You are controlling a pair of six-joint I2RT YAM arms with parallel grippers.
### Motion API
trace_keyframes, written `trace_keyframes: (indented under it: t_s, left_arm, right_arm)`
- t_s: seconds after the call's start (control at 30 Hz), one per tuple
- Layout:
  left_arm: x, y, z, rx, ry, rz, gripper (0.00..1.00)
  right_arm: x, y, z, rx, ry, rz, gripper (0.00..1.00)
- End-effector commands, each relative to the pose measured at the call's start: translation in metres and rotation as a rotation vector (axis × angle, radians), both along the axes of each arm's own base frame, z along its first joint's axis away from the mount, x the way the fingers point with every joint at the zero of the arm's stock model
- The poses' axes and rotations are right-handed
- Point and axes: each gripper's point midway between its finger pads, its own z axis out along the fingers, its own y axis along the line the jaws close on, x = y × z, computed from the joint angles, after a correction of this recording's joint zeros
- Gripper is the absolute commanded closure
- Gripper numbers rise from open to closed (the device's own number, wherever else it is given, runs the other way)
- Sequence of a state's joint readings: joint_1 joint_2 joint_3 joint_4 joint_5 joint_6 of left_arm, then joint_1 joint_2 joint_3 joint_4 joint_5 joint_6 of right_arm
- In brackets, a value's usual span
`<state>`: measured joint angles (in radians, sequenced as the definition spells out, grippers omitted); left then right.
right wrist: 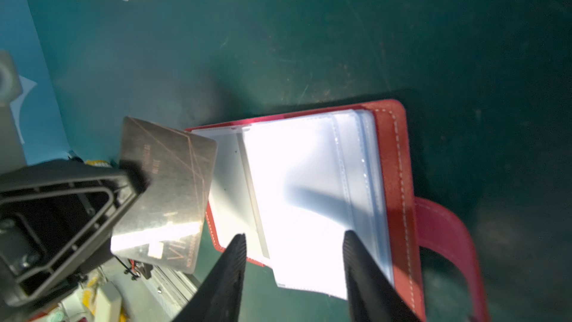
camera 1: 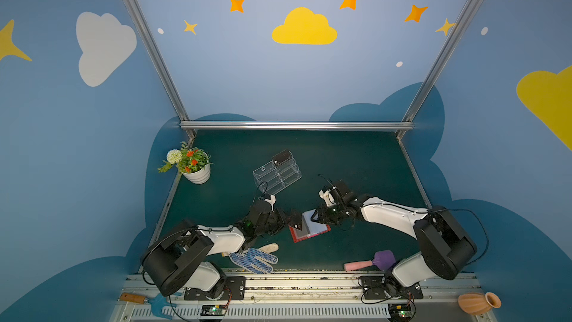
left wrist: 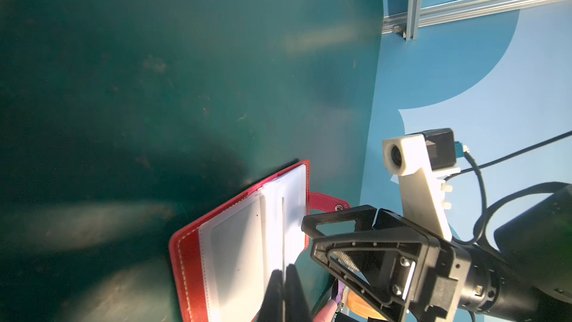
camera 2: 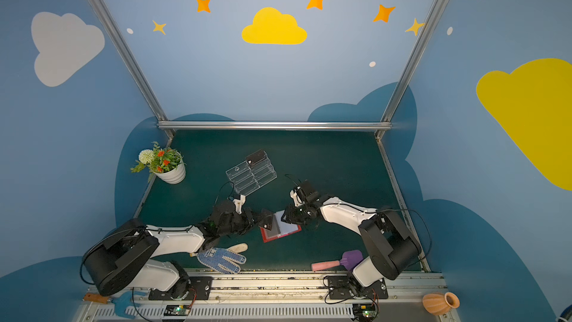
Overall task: Take the credit cards out of the card holder
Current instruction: Take out the credit card from the card slot, then place the credit card in the storage box.
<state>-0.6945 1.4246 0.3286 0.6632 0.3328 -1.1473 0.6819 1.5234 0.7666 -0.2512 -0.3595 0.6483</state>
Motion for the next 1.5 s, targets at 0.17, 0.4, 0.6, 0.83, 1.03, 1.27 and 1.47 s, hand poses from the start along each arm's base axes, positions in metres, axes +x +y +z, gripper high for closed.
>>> trace_keyframes:
  t_s: [0.17,0.4,0.6,0.83,1.03,1.27,1.47]
  left_arm:
    - [0.006,0.006,0.034,0.036,-0.127,-0.052,0.96]
    - [0.026,0.030,0.075,0.080,-0.222,-0.083,0.96]
    - [0.061,0.059,0.111,0.051,-0.268,-0.032,0.96]
    - [0.119,0.093,0.153,0.046,-0.334,0.021,0.96]
    - [0.167,0.112,0.181,0.040,-0.375,0.035,0.96]
    - [0.209,0.097,0.194,0.059,-0.433,-0.122,0.96]
    - [0.231,0.089,0.192,0.052,-0.506,-0.244,0.96]
  right_arm:
    - [0.003,-0.006,0.025,0.008,-0.088,0.014,0.29]
    - [0.006,-0.014,0.046,0.026,-0.177,0.027,0.16]
    - [0.007,-0.022,0.054,0.028,-0.196,0.024,0.16]
    - [0.006,-0.021,0.056,0.037,-0.190,0.039,0.16]
    - [0.007,-0.020,0.056,0.043,-0.185,0.045,0.16]
    - [0.010,-0.019,0.052,0.042,-0.171,0.054,0.16]
    - [0.012,-0.017,0.048,0.047,-0.150,0.066,0.16]
